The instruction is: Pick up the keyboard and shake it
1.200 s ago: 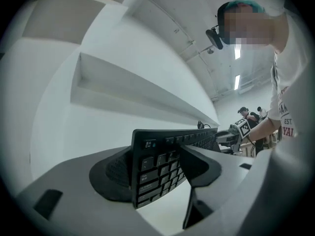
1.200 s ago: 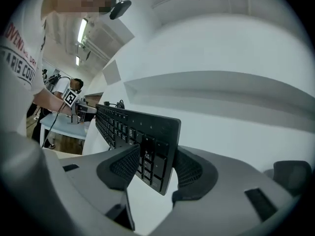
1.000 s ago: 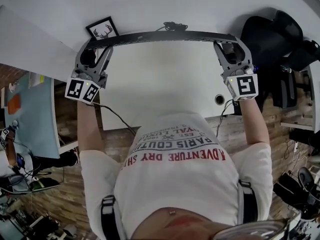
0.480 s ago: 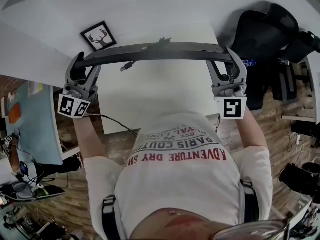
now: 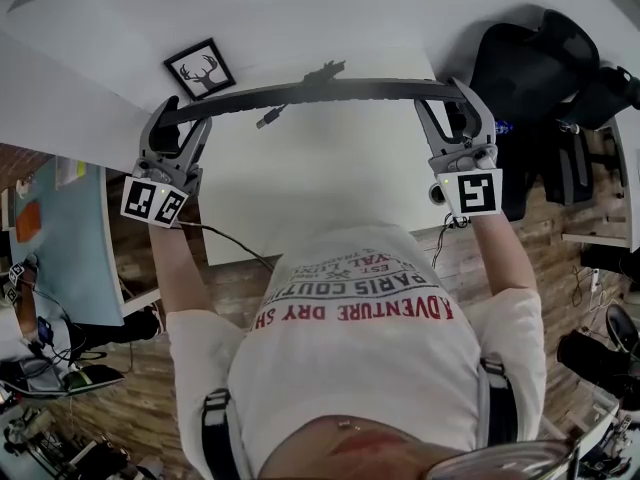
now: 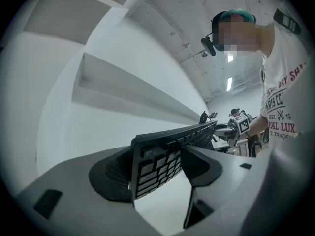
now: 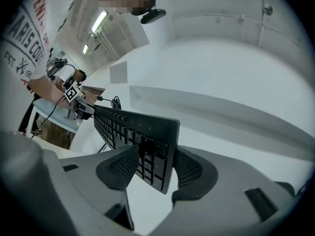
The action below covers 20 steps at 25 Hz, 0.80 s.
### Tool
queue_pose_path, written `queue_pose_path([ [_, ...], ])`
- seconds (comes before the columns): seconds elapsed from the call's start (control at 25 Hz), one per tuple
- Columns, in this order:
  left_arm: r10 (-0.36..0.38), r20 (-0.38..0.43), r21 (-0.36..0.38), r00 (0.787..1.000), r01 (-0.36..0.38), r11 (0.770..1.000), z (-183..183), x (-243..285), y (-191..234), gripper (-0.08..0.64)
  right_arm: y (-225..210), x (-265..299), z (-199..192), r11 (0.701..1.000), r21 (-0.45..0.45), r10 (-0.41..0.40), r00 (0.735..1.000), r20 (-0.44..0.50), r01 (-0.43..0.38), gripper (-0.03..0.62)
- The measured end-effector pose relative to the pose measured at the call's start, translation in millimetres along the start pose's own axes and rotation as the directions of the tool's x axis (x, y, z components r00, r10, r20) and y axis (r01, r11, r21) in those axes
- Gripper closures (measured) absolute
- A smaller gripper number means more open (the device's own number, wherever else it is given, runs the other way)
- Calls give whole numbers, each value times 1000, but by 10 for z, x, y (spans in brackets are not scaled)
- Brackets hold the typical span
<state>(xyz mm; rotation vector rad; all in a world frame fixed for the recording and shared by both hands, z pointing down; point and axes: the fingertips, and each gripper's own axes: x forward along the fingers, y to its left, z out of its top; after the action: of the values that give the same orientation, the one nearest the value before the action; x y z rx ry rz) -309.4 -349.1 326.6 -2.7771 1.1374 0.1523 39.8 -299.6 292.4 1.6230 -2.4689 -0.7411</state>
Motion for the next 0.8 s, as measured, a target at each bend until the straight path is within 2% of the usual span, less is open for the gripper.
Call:
queue_pose_path([
  [0.16,46,-39,-10,998,-46,999,-70,80,-39,262,-105,70,-368,994,83,79,992,-95,-71,365],
  [0.32,72,-63,-9,995,-72,997,-177,158,-154,263,-210,115,-596,988,113,114,988,-106,-102,364],
  [0.6,155,15,133,988,-156,979,85,213,-564,262,-507,64,-780,985,128,118,992,-42,-112,362],
  [0.8,155,77,146,985,-165,975,282,170,-955,262,-628,-127,-833,988,127,89,995,-40,-83,360],
])
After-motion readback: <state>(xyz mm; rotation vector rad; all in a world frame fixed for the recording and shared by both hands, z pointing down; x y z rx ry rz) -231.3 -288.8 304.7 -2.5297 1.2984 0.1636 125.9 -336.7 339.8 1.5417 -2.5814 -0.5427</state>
